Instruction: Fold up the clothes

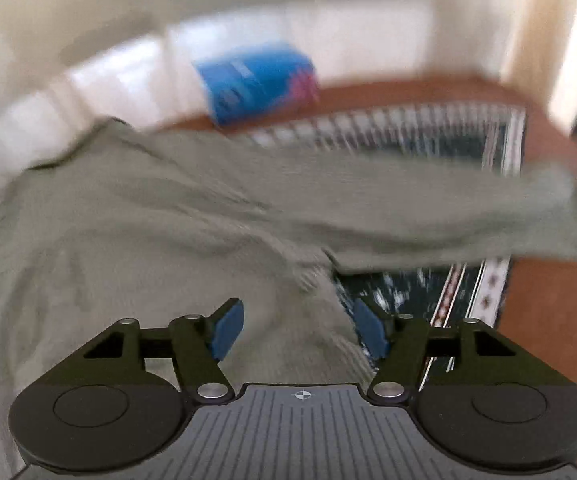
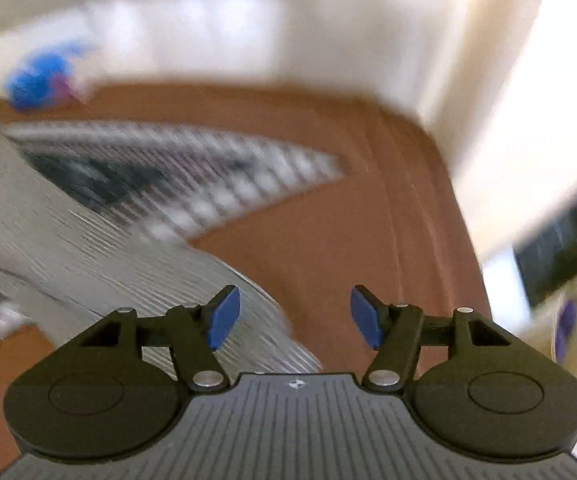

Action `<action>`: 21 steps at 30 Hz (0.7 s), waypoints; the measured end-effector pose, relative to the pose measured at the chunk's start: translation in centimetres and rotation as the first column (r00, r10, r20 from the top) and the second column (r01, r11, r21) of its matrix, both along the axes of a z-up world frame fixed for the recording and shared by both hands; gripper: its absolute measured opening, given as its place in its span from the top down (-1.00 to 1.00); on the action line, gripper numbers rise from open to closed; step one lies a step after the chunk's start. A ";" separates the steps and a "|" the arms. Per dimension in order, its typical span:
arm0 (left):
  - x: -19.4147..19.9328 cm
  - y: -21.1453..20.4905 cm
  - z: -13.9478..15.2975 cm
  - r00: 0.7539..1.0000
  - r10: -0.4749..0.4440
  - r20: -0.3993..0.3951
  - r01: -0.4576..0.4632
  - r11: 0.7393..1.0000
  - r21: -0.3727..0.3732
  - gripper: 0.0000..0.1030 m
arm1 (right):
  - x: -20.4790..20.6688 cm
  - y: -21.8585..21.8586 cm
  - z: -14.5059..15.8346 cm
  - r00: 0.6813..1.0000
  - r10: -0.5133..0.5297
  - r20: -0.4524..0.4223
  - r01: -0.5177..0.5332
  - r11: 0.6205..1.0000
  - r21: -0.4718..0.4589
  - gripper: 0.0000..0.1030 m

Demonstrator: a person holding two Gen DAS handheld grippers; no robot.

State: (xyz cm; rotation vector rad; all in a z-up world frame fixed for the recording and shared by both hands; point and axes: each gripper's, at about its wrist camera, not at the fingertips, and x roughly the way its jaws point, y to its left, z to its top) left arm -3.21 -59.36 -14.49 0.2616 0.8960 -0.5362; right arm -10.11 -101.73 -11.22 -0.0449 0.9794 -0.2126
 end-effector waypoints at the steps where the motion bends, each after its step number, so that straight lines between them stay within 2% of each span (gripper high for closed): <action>1: -0.3 1.6 1.1 0.999 0.034 0.022 -0.033 0.999 -0.034 -0.56 | -0.1 1.8 1.4 0.997 0.057 0.047 -0.057 0.998 0.015 -0.32; 3: -0.6 5.3 2.8 0.992 0.113 0.056 -0.108 0.991 -0.083 -0.59 | 0.1 5.7 3.7 0.978 0.171 0.122 -0.177 0.983 0.045 -0.37; 6: -0.6 11.4 4.5 0.970 0.227 0.092 -0.220 0.972 -0.081 -0.59 | 1.2 12.3 5.4 0.921 0.347 0.179 -0.364 0.929 0.069 -0.41; 9: -0.4 18.5 5.0 0.934 0.339 0.116 -0.337 0.941 -0.034 -0.59 | 2.5 19.0 5.5 0.850 0.490 0.192 -0.514 0.852 0.099 -0.42; 11: -0.2 23.8 4.8 0.898 0.423 0.121 -0.425 0.905 -0.009 -0.59 | 3.4 23.6 5.2 0.807 0.558 0.191 -0.584 0.802 0.126 -0.42; 14: 0.3 31.9 4.7 0.842 0.522 0.137 -0.528 0.849 0.007 -0.59 | 4.6 30.6 4.6 0.751 0.635 0.179 -0.659 0.737 0.153 -0.42; 17: 1.3 39.5 4.5 0.798 0.579 0.167 -0.588 0.809 0.005 -0.59 | 6.0 37.4 4.1 0.717 0.679 0.161 -0.697 0.693 0.184 -0.42; 19: 2.9 44.7 4.1 0.778 0.603 0.175 -0.611 0.792 -0.009 -0.59 | 7.3 41.8 3.8 0.708 0.692 0.140 -0.705 0.681 0.196 -0.42; 21: 4.9 49.6 3.5 0.773 0.618 0.141 -0.619 0.784 -0.042 -0.58 | 8.4 46.4 3.8 0.705 0.701 0.111 -0.706 0.679 0.202 -0.42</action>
